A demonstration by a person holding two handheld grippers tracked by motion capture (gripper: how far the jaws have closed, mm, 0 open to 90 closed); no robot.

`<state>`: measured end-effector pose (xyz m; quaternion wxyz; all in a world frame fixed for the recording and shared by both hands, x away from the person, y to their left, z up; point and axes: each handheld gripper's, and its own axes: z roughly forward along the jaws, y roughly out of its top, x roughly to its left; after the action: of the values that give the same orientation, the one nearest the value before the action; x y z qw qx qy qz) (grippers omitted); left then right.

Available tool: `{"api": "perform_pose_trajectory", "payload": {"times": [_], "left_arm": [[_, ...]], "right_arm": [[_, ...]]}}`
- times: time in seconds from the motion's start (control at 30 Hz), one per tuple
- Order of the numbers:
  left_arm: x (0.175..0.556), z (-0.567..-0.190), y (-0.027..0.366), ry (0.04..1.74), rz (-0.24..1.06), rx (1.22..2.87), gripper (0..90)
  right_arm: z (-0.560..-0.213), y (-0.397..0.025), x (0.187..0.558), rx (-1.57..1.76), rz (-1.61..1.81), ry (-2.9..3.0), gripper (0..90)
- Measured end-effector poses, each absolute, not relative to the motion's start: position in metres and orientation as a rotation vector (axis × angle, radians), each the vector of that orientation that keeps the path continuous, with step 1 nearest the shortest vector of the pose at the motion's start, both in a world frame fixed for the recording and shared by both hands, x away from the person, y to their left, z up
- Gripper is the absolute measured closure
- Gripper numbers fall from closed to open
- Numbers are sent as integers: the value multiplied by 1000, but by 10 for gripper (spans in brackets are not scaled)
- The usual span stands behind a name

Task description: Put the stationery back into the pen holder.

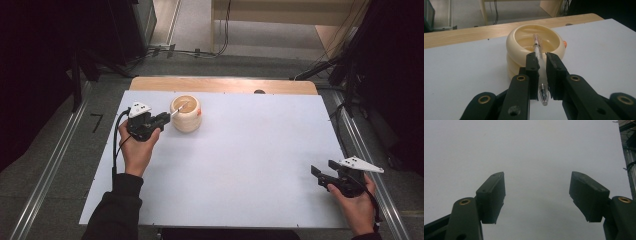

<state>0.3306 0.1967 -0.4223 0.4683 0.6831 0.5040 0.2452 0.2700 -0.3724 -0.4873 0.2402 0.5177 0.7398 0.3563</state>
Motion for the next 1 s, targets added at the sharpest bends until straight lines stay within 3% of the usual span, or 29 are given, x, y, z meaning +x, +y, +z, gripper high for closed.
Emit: {"api": "perform_pose_trajectory", "payload": {"times": [0.6, 0.8, 1.0], "left_arm": [[353, -404, 184, 1213, 625, 1600, 810], [341, -405, 180, 1183, 649, 1572, 631], [327, -416, 180, 1191, 691, 1521, 599]], "right_arm": [[-487, -372, 270, 1413, 977, 2025, 276], [-488, -374, 270, 1418, 972, 2026, 276], [-487, -373, 270, 1412, 975, 2026, 275]]}}
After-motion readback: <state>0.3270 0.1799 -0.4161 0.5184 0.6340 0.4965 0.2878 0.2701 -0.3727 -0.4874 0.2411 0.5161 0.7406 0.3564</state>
